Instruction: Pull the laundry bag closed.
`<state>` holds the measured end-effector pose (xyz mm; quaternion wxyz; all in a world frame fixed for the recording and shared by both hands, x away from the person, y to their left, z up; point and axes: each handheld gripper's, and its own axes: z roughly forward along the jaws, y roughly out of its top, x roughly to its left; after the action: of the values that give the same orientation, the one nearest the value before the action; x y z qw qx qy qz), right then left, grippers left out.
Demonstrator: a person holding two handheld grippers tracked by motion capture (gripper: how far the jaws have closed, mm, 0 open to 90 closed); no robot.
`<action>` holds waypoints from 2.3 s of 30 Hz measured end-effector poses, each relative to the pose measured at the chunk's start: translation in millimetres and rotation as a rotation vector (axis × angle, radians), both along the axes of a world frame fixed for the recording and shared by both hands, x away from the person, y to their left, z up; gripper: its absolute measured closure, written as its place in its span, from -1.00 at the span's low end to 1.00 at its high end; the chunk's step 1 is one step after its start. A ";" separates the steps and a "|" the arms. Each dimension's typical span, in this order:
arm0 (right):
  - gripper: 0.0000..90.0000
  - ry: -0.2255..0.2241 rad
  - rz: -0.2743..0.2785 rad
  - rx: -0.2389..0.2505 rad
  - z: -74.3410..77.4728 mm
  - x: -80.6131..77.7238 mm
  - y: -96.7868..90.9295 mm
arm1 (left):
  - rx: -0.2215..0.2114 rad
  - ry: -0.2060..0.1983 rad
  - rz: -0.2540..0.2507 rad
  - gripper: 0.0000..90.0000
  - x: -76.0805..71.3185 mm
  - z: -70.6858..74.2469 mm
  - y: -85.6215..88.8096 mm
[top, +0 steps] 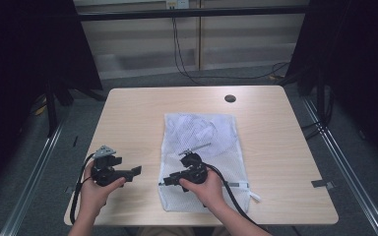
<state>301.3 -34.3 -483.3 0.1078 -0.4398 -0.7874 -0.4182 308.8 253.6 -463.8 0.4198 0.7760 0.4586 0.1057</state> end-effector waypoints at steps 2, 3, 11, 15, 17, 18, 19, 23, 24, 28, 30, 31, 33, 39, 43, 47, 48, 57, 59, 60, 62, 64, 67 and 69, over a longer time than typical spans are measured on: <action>0.41 0.005 -0.008 0.004 -0.5 1.1 0.4 | -0.003 0.000 -0.003 -0.83 0.1 0.3 0.2; 0.43 0.012 -0.010 0.003 -0.7 1.4 1.0 | -0.008 0.003 -0.001 -0.83 0.1 0.1 -0.4; 0.49 0.034 -0.015 0.002 -4.1 3.3 5.5 | -0.010 0.010 -0.010 -0.83 0.3 -0.2 -3.6; 0.53 0.032 -0.014 0.000 -6.6 4.5 9.0 | -0.010 0.011 -0.011 -0.83 0.4 -0.5 -3.8; 0.54 0.045 -0.019 0.000 -7.3 4.7 11.1 | -0.009 0.011 -0.010 -0.83 0.4 -0.3 -3.2; 0.54 0.035 -0.012 0.001 -8.4 5.3 12.1 | -0.010 0.012 -0.011 -0.83 0.4 -0.2 -3.1; 0.54 0.043 -0.020 -0.005 -8.5 5.0 13.4 | -0.012 0.012 -0.010 -0.83 0.5 -0.3 -3.0; 0.57 0.040 -0.019 -0.007 -10.3 6.0 16.8 | -0.010 0.012 -0.009 -0.83 0.5 -0.1 -1.9; 0.58 0.037 -0.016 -0.012 -10.7 6.3 17.6 | -0.011 0.012 -0.010 -0.83 0.5 -0.1 -1.6; 0.60 0.043 -0.015 -0.025 -12.6 6.8 21.0 | -0.004 0.020 -0.012 -0.82 0.3 -1.1 -1.1; 0.62 0.040 -0.013 -0.025 -13.7 7.8 22.2 | -0.005 0.022 -0.013 -0.82 0.4 -1.4 -0.9; 0.63 0.049 -0.014 -0.031 -13.4 7.7 23.1 | -0.005 0.021 -0.015 -0.82 0.4 -1.2 -0.7; 0.66 0.051 -0.011 -0.031 -14.1 8.0 24.2 | -0.007 0.020 -0.011 -0.82 0.2 -1.1 -0.9; 0.77 0.054 -0.006 -0.043 -14.0 7.6 26.2 | -0.003 0.024 -0.009 -0.82 0.0 -1.4 -0.5; 0.82 0.058 -0.006 -0.036 -12.2 6.5 27.2 | -0.002 0.027 -0.007 -0.82 -0.1 -1.7 -0.7; 0.83 0.065 -0.005 -0.042 -13.0 6.4 28.4 | -0.001 0.027 -0.006 -0.82 0.1 -1.8 -1.1; 0.82 0.068 -0.005 -0.045 -13.6 6.8 28.6 | 0.000 0.027 -0.006 -0.82 0.1 -1.9 -1.1; 0.90 0.073 -0.003 -0.028 -13.9 9.9 26.5 | -0.008 0.028 -0.015 -0.82 -0.5 -1.8 -1.6; 0.92 0.077 -0.009 -0.024 -11.8 9.7 24.7 | -0.010 0.029 -0.018 -0.82 -1.0 -1.7 -2.4; 0.92 0.077 -0.009 -0.024 -11.8 9.7 24.7 | -0.010 0.029 -0.018 -0.82 -1.0 -1.7 -2.4; 0.92 0.072 -0.017 -0.004 -8.2 10.4 20.7 | -0.014 0.034 -0.026 -0.82 -1.5 -1.9 -4.4; 0.93 0.072 -0.023 0.006 -5.4 10.7 17.6 | -0.022 0.038 -0.037 -0.82 -1.5 -2.1 -5.8; 0.93 0.073 -0.027 0.028 -2.3 10.8 14.1 | -0.026 0.038 -0.046 -0.82 -1.7 -1.8 -8.2; 0.93 0.086 -0.032 0.045 -0.7 11.0 11.3 | -0.040 0.044 -0.051 -0.82 -2.2 -1.5 -10.4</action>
<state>312.3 -23.0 -484.1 0.1447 -0.4676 -0.7652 -0.4182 306.6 243.2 -465.3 0.4278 0.7810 0.4497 0.0688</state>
